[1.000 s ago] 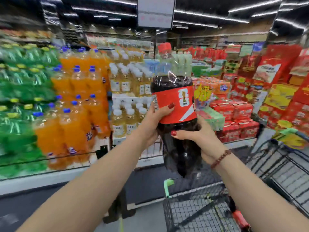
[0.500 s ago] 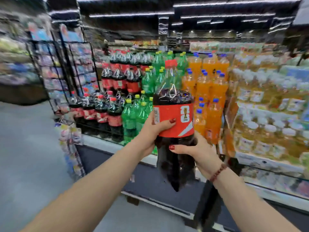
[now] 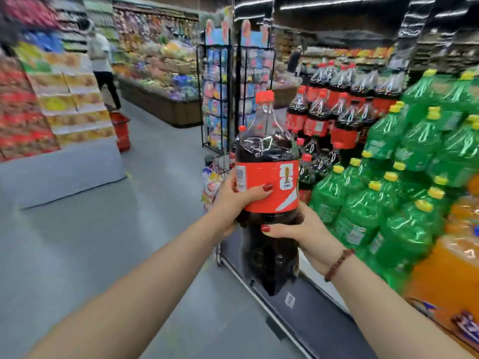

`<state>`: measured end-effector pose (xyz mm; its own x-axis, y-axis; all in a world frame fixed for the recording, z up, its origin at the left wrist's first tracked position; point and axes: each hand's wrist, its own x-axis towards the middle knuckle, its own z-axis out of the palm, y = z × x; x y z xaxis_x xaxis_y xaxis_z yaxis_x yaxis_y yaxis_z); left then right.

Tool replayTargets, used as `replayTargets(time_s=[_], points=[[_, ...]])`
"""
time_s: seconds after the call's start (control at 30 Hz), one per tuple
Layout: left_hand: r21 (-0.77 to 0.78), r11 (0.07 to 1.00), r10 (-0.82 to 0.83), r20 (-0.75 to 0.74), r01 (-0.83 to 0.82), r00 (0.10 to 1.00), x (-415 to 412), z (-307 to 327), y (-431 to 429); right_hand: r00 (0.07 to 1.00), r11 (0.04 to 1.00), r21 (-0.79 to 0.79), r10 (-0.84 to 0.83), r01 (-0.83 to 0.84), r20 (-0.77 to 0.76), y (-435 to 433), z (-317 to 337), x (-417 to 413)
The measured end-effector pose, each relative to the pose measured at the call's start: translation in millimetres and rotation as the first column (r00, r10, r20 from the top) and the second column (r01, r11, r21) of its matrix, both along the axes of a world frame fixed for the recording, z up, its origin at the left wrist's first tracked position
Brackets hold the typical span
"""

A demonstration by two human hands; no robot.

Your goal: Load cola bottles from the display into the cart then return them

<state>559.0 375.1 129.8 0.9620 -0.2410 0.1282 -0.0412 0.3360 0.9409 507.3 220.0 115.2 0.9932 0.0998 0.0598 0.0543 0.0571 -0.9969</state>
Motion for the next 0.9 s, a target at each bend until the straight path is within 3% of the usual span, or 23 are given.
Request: replayTargets(time_s=[0.17, 0.33, 0.4, 0.57, 0.73, 0.9], points=[[0.016, 0.991, 0.133, 0.002, -0.133, 0.991, 71, -3, 17, 0.988, 0.988, 0.001, 0.152, -0.152, -0.006, 12, -8, 96], [0.031, 0.964, 0.263, 0.001, -0.263, 0.965, 134, -2, 24, 0.940, 0.931, -0.133, 0.336, -0.340, -0.053, 4, 5, 187], [0.040, 0.954, 0.298, -0.005, -0.298, 0.955, 154, -5, 30, 0.952, 0.943, -0.131, 0.302, -0.307, -0.061, 0, 15, 217], [0.090, 0.943, 0.323, -0.006, -0.322, 0.946, 198, -20, 49, 0.985, 0.981, 0.086, 0.172, -0.174, 0.022, 6, 55, 294], [0.131, 0.942, 0.317, -0.032, -0.310, 0.948, 246, -47, 72, 0.983, 0.968, -0.187, 0.180, -0.168, 0.049, 57, 74, 362], [0.138, 0.954, 0.274, -0.052, -0.265, 0.960, 312, -68, 105, 0.980, 0.926, -0.359, 0.168, -0.119, 0.107, 109, 69, 425]])
